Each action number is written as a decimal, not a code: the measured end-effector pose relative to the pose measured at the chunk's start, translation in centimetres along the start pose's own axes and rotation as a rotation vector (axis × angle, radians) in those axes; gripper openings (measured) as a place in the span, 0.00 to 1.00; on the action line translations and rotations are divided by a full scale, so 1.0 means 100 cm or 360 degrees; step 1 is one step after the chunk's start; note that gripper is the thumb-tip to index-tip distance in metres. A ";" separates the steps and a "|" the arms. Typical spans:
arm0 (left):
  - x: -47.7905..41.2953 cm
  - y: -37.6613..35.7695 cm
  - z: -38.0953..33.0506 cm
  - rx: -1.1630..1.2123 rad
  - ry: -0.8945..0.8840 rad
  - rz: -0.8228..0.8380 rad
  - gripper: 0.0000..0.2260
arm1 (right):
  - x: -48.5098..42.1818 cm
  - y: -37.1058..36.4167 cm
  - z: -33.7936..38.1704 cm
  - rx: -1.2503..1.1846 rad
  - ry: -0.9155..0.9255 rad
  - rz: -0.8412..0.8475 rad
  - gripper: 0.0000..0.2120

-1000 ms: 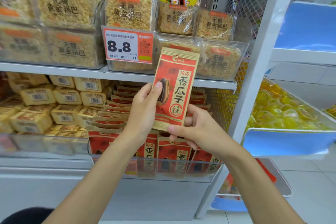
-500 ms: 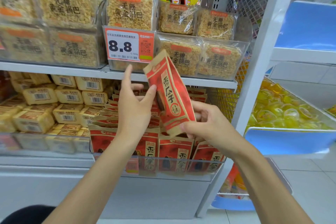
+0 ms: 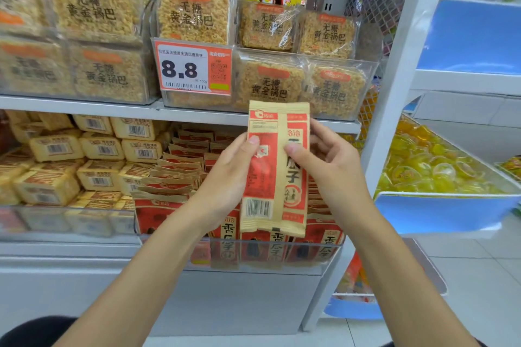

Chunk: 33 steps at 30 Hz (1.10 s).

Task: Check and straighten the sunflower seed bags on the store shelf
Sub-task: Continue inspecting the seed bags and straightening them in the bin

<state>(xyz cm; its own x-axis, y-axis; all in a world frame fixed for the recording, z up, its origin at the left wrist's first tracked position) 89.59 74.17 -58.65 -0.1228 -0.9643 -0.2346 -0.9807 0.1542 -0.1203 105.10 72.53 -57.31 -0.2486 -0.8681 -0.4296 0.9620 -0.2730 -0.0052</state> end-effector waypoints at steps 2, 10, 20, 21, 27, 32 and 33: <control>0.001 0.000 0.000 -0.0029 0.0029 0.0132 0.15 | -0.001 0.001 0.000 -0.0144 -0.0085 -0.0067 0.09; 0.004 0.004 -0.001 -0.0204 0.0112 0.0400 0.18 | -0.009 0.010 -0.008 -0.0162 -0.0288 -0.0190 0.13; 0.009 0.004 0.009 0.0501 0.0848 0.1104 0.26 | -0.016 0.010 -0.011 -0.0851 -0.0398 -0.0059 0.10; 0.009 0.002 0.008 0.0547 0.0895 0.1064 0.26 | -0.017 0.010 -0.011 -0.0842 -0.0397 -0.0024 0.11; -0.003 -0.001 -0.007 -0.0223 0.0105 0.0088 0.15 | -0.019 0.029 0.007 -0.0675 -0.0445 0.0287 0.29; -0.010 -0.006 -0.009 -0.0279 -0.0229 -0.0028 0.15 | -0.020 0.023 0.009 -0.0243 -0.0002 0.0055 0.13; -0.012 -0.008 -0.009 -0.0283 -0.0278 -0.0042 0.16 | -0.021 0.023 0.008 -0.0211 0.0062 0.0028 0.13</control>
<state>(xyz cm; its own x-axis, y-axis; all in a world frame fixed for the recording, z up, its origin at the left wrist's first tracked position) 90.41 74.97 -57.36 -0.0840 -0.9133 -0.3986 -0.9964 0.0743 0.0397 107.70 73.41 -55.66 -0.2295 -0.8549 -0.4652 0.9733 -0.1985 -0.1154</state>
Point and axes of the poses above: each hand's wrist, its own x-axis away from the middle knuckle, its own y-axis out of the back of the hand, z = x × y, the point moved 1 cm from there along -x, towards the middle knuckle, and after that the axes turned 10 degrees about -z, right-handed, at the moved point
